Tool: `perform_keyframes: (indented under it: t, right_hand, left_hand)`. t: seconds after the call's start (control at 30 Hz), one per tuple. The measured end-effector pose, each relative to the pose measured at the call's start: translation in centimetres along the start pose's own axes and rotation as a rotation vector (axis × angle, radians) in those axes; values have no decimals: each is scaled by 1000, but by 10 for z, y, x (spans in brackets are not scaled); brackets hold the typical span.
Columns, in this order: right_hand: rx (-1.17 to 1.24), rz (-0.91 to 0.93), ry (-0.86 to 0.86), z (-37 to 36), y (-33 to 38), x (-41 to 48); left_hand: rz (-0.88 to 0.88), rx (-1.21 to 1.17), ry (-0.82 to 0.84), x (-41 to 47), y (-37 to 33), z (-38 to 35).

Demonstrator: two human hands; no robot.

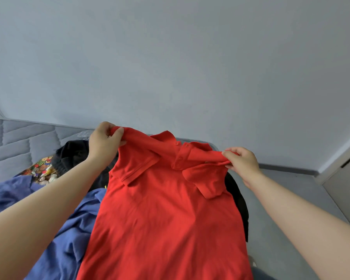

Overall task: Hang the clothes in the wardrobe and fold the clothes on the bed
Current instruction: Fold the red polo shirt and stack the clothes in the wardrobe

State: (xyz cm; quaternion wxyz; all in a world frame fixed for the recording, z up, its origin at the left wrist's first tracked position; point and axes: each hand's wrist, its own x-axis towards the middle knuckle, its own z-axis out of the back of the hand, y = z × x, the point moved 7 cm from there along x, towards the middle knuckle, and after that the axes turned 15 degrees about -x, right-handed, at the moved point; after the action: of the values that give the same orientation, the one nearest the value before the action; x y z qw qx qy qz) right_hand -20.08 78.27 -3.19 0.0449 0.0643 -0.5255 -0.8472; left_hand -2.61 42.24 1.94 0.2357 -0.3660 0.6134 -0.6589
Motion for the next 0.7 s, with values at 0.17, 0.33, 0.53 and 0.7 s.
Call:
perform_keyframes:
  t: [0.17, 0.33, 0.53, 0.7]
  right_hand:
    - [23, -31, -61, 15, -32, -81]
    - [-109, -189, -67, 12, -104, -161]
    - [-286, -378, 133, -10, -165, -210]
    - [-462, -300, 234, -29, -154, -210]
  left_hand:
    - [11, 5, -16, -78, 8, 42]
    - [224, 163, -39, -178, 76, 94]
    - [471, 345, -8, -232, 150, 110]
    - [490, 414, -38, -229, 146, 104]
